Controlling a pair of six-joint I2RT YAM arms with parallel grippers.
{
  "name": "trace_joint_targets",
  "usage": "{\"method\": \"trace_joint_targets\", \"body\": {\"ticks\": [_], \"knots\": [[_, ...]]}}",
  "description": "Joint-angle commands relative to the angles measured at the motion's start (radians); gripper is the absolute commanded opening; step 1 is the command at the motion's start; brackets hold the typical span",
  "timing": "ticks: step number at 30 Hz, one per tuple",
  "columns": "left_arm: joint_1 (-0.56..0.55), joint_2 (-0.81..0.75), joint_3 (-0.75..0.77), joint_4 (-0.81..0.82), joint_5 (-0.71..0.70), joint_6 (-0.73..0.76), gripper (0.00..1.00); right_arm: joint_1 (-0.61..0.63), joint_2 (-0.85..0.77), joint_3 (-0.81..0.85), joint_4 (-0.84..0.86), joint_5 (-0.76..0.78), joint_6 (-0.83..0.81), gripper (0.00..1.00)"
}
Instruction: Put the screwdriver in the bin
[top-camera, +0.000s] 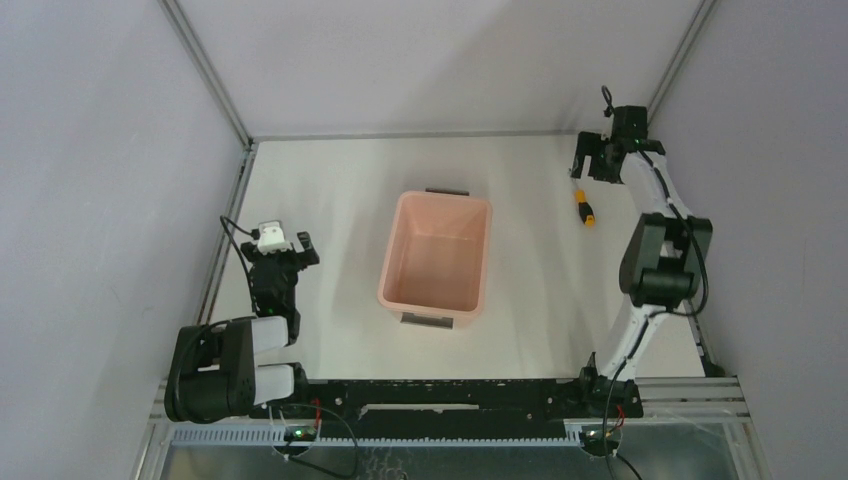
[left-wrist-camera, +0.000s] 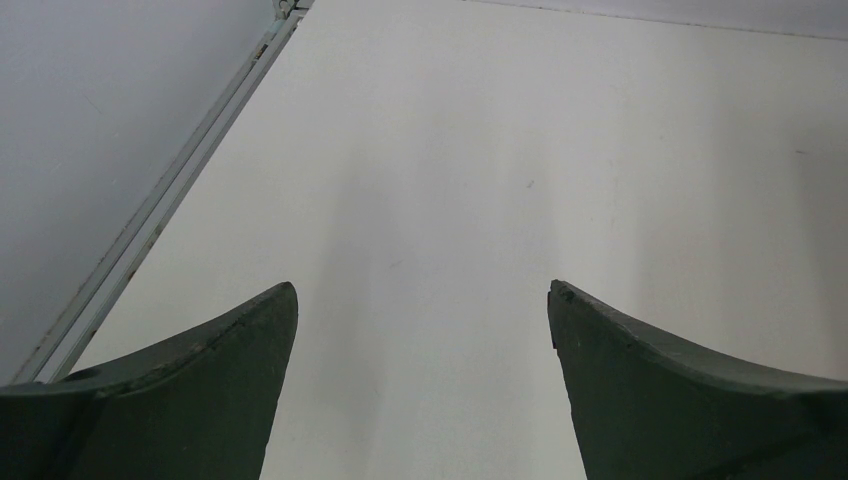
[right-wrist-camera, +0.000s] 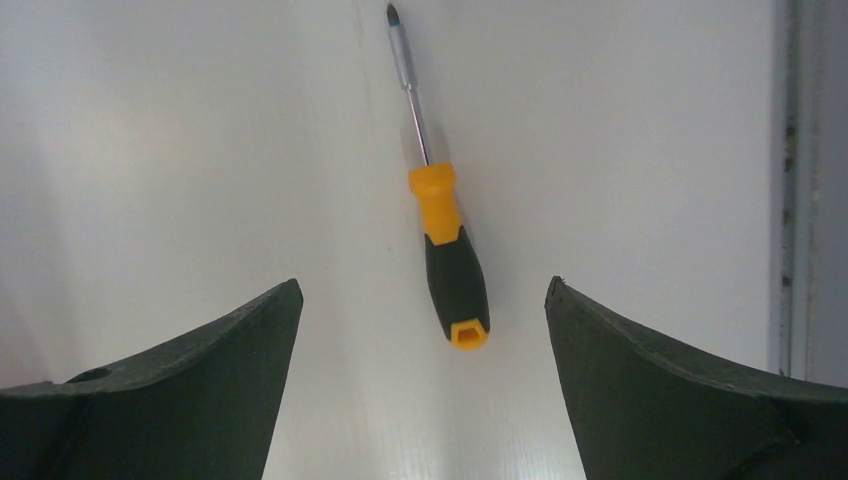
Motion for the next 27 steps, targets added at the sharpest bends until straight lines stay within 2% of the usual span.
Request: {"method": "trace_joint_targets", "body": {"ticks": [1, 7, 11, 12, 13, 14, 15, 16, 18, 23, 27], "knots": [[-0.006, -0.006, 0.039, 0.028, -0.006, 0.001, 1.0, -0.003, 0.134, 0.093, -0.112, -0.011, -0.047, 0.97], [-0.006, -0.007, 0.039, 0.028, -0.005, 0.001, 1.0, -0.003, 0.259, 0.115, -0.13, 0.002, -0.026, 0.9], [-0.006, -0.007, 0.039, 0.028, -0.005, 0.001, 1.0, -0.003, 0.286, 0.106, -0.14, 0.035, -0.009, 0.73], [-0.006, -0.007, 0.04, 0.028, -0.006, 0.002, 1.0, -0.003, 0.284, 0.106, -0.145, 0.056, -0.003, 0.66], [-0.006, -0.006, 0.039, 0.028, -0.006, 0.002, 1.0, -0.003, 0.28, 0.108, -0.153, 0.07, 0.005, 0.54], [-0.006, -0.006, 0.039, 0.028, -0.006, 0.001, 1.0, -0.003, 0.272, 0.109, -0.157, 0.088, 0.012, 0.33], [-0.006, -0.006, 0.039, 0.028, -0.005, 0.001, 1.0, -0.003, 0.261, 0.114, -0.168, 0.11, 0.022, 0.22], [-0.006, -0.006, 0.039, 0.028, -0.006, 0.001, 1.0, -0.003, 0.244, 0.117, -0.18, 0.123, 0.022, 0.14], [-0.007, -0.006, 0.039, 0.028, -0.006, 0.001, 1.0, -0.003, 0.194, 0.124, -0.199, 0.138, 0.047, 0.09], [-0.006, -0.006, 0.039, 0.028, -0.006, 0.001, 1.0, 0.0, 0.044, 0.136, -0.265, 0.13, 0.074, 0.07], [-0.007, -0.006, 0.039, 0.028, -0.006, 0.001, 1.0, 0.002, -0.064, 0.145, -0.365, 0.098, 0.136, 0.0]]}}
